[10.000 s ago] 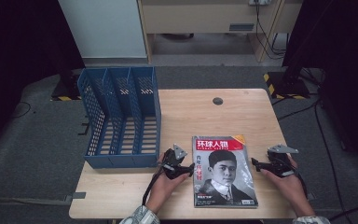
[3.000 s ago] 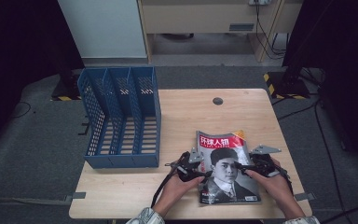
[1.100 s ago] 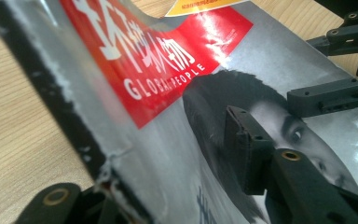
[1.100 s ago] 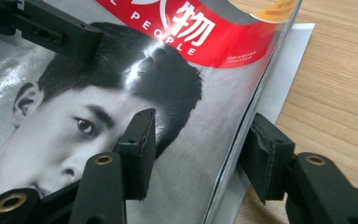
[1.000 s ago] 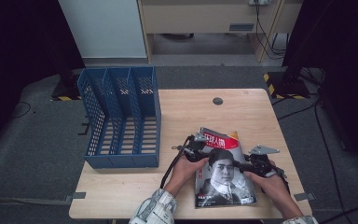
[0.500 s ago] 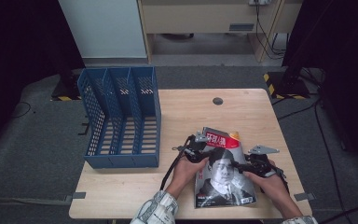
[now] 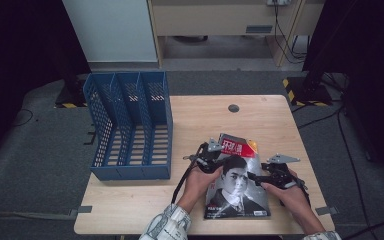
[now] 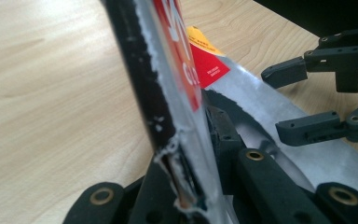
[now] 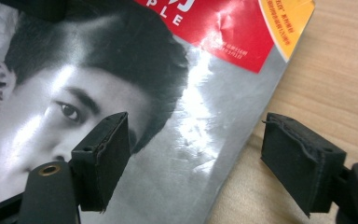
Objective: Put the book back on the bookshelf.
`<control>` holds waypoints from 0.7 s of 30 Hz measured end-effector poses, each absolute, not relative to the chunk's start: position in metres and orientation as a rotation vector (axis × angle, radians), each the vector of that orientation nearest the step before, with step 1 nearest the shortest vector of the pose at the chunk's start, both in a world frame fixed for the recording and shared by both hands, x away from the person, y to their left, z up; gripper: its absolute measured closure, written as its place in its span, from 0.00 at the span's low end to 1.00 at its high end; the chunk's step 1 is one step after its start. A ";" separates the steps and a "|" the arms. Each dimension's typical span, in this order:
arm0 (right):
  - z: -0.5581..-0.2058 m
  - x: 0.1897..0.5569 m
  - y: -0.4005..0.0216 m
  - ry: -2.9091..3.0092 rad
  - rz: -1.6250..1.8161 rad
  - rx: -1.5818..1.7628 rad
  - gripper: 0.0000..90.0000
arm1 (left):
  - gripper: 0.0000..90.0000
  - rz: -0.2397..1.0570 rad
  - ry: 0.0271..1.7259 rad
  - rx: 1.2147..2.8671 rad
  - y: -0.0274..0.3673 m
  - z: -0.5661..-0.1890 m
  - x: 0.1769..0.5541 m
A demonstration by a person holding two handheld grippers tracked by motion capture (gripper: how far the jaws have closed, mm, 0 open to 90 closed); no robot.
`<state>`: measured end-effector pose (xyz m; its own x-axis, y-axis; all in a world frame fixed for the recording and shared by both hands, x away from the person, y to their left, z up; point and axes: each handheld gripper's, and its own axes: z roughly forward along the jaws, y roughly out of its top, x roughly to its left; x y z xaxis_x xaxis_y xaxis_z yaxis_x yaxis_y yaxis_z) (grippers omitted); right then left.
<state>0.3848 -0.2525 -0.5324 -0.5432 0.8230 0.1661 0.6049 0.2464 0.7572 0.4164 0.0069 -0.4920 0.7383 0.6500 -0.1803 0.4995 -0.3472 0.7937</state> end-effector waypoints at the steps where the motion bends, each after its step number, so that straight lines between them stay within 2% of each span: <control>1: -0.532 0.385 -0.252 2.248 1.192 1.332 0.25 | 0.94 0.207 0.870 2.019 0.007 -0.492 0.416; 6: -0.529 0.384 -0.253 2.237 1.202 1.338 0.22 | 0.95 0.230 0.858 2.014 0.009 -0.482 0.415; 21: -0.526 0.383 -0.251 2.240 1.232 1.316 0.26 | 0.96 0.254 0.833 2.006 0.012 -0.467 0.414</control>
<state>0.3834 -0.2510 -0.5262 -0.5534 0.8132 0.1803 0.5877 0.2278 0.7764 0.4138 0.0123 -0.4671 0.7499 0.6460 -0.1424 0.4562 -0.3492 0.8185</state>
